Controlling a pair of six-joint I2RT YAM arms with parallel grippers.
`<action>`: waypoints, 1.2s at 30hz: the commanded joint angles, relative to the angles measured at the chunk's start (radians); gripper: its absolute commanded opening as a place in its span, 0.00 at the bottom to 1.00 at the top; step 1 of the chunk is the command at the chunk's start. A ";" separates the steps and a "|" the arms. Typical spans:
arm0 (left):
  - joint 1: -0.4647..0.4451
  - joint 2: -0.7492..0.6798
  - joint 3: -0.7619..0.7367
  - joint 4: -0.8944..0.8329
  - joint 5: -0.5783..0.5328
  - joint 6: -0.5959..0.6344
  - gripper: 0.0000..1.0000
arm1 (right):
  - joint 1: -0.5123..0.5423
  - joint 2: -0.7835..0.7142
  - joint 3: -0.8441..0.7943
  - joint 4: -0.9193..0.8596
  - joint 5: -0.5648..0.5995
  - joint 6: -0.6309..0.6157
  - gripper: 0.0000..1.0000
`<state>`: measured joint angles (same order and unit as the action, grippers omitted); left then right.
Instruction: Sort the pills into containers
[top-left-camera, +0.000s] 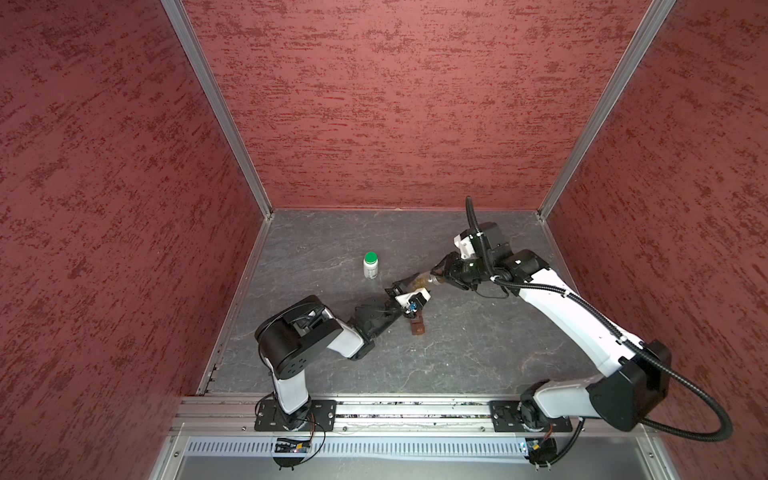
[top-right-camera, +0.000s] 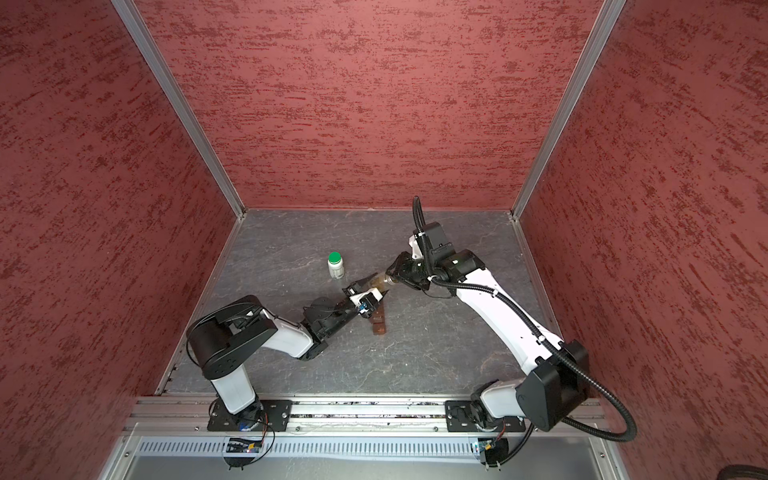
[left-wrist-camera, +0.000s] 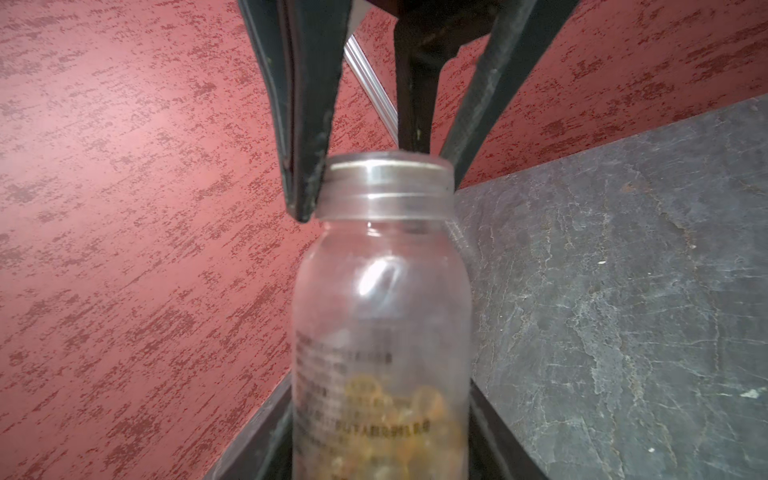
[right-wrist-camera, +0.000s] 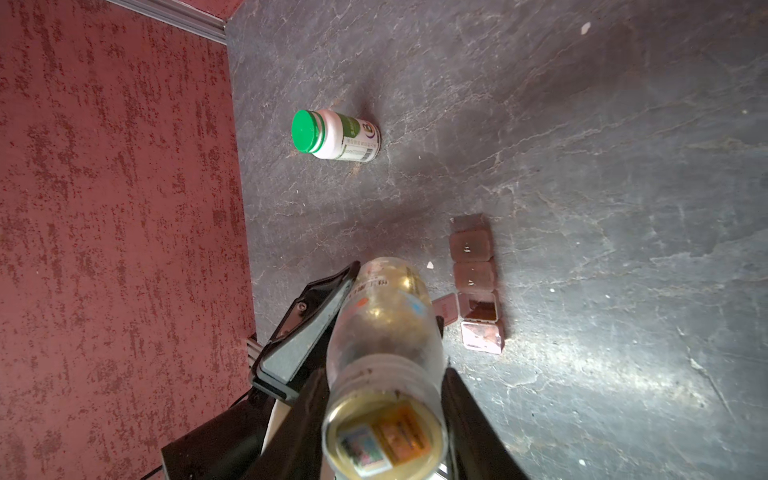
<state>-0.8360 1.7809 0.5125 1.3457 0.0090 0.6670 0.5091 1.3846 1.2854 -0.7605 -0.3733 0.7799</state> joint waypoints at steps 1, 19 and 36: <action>0.017 -0.048 0.022 -0.079 0.150 -0.071 0.00 | 0.022 0.014 0.037 -0.065 -0.004 -0.113 0.30; 0.126 -0.224 0.063 -0.456 0.672 -0.278 0.00 | 0.095 -0.049 -0.013 -0.214 0.002 -0.713 0.51; 0.120 -0.144 -0.010 -0.225 0.412 -0.233 0.00 | 0.050 -0.170 0.113 -0.128 0.252 -0.359 0.85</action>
<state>-0.7128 1.6142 0.5289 0.9924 0.5465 0.4118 0.5816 1.2510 1.3479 -0.9253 -0.2321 0.2520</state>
